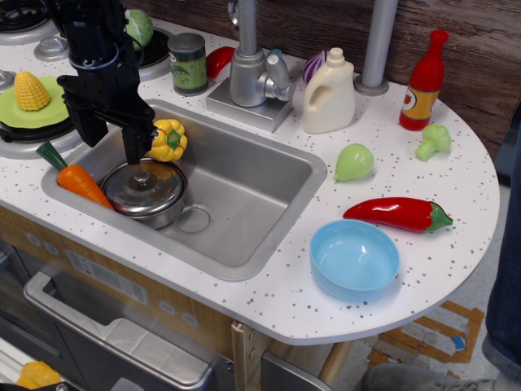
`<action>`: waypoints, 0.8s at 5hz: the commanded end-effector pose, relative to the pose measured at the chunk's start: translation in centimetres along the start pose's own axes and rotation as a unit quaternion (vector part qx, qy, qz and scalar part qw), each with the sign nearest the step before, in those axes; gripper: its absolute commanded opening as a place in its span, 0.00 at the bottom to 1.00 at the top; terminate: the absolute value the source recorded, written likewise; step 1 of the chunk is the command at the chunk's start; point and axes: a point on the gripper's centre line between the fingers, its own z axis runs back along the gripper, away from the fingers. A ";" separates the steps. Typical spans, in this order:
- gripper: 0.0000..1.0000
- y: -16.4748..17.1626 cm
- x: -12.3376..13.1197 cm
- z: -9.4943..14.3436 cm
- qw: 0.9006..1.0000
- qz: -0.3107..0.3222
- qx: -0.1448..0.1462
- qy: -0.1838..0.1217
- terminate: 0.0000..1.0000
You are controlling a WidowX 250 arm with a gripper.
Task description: Put pear in bowl
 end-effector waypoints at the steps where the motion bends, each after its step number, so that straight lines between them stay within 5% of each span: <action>1: 1.00 0.0 0.0 0.0 1.000 0.000 0.000 0.000 0.00; 3: 1.00 -6.9 4.8 4.5 0.996 -0.086 -0.001 -0.004 0.00; 4: 1.00 -10.6 6.2 6.2 0.980 -0.197 -0.014 -0.037 0.00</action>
